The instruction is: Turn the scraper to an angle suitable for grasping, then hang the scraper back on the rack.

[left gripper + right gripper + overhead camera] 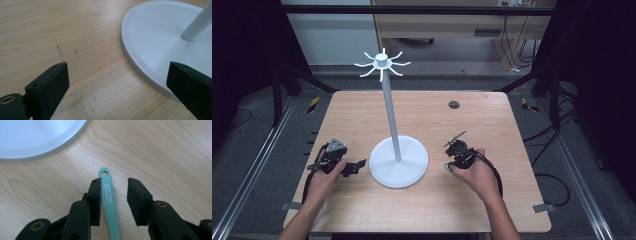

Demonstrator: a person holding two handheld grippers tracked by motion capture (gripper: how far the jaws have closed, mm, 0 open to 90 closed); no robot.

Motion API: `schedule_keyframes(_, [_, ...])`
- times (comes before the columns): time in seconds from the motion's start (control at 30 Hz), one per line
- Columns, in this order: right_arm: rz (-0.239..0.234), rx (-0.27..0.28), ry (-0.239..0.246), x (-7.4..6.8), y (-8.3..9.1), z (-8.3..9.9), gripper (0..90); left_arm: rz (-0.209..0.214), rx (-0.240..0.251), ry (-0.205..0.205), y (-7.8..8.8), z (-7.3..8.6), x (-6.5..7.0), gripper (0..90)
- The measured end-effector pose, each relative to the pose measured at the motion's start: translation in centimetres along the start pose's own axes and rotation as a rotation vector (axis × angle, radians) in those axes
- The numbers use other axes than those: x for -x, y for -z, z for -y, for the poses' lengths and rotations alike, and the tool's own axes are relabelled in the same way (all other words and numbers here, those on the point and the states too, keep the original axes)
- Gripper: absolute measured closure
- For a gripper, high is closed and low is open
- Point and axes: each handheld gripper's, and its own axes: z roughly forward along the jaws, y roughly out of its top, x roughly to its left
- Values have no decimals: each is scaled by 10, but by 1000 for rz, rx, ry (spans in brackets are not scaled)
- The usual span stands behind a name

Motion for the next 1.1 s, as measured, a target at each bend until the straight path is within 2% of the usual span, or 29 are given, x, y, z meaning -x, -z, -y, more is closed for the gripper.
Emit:
schedule_keyframes(0.3, [-16,-39,-7,4,-3,0,609,5,2,1,0,0,0,42])
schedule_keyframes(0.33, [-16,-49,9,4,-6,0,607,7,1,-1,0,0,0,43])
schedule_keyframes(0.5, [-24,-78,8,3,-14,-1,607,11,-1,0,-1,0,1,43])
schedule_keyframes(0.53, [-22,-83,24,4,-16,-1,607,11,-2,0,-1,0,1,43])
schedule_keyframes(0.7, [-28,-106,22,2,-21,-3,607,10,0,1,0,0,1,43])
schedule_keyframes(0.73, [-26,-114,41,3,-24,-3,608,11,-5,-3,-1,0,2,43])
schedule_keyframes(0.8, [-31,-125,24,2,-26,-5,614,12,-4,-2,-1,0,2,43])
schedule_keyframes(1.1, [-46,-146,28,6,-30,-4,653,15,-2,1,-1,0,1,43])
